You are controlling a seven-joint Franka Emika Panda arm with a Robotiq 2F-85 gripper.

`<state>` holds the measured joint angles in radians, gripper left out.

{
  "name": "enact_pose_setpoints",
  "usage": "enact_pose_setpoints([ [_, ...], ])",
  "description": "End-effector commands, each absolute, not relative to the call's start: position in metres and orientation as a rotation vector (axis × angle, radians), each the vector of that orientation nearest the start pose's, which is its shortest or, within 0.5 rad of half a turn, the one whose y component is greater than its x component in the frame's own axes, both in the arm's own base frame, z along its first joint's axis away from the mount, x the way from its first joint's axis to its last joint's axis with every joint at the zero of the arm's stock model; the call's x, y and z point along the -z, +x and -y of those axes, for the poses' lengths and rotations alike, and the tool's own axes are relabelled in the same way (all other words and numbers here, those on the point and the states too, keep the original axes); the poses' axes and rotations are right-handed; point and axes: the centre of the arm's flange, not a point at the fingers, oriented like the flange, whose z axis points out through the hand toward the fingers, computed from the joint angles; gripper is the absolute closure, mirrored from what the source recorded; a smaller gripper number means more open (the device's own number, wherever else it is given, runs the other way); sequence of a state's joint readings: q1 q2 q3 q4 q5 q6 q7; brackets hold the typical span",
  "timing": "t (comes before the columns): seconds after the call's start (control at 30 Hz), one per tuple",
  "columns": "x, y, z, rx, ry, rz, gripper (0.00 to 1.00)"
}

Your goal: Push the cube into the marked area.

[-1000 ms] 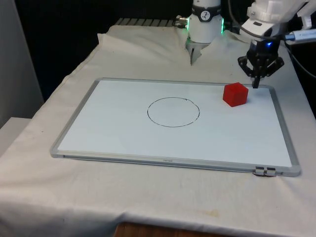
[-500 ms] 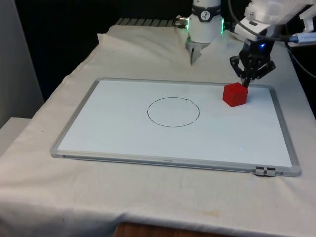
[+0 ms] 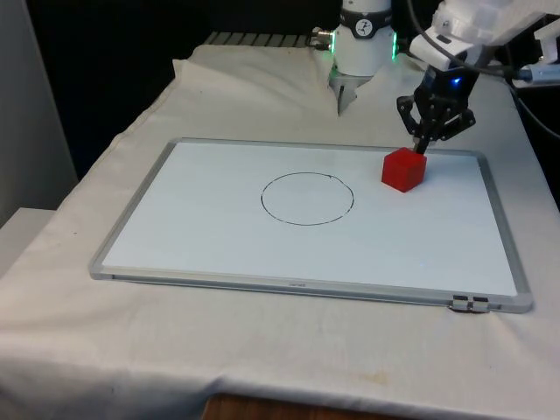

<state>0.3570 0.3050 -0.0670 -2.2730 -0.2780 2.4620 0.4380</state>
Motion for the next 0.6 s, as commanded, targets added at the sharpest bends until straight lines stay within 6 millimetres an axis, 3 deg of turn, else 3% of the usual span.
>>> enact_pose_setpoints([
  [0.0, -0.212, 0.504, -0.148, -0.077, -3.372, 0.123, 1.00],
  [0.57, -0.199, 0.525, -0.161, -0.020, -3.421, -0.013, 1.00],
])
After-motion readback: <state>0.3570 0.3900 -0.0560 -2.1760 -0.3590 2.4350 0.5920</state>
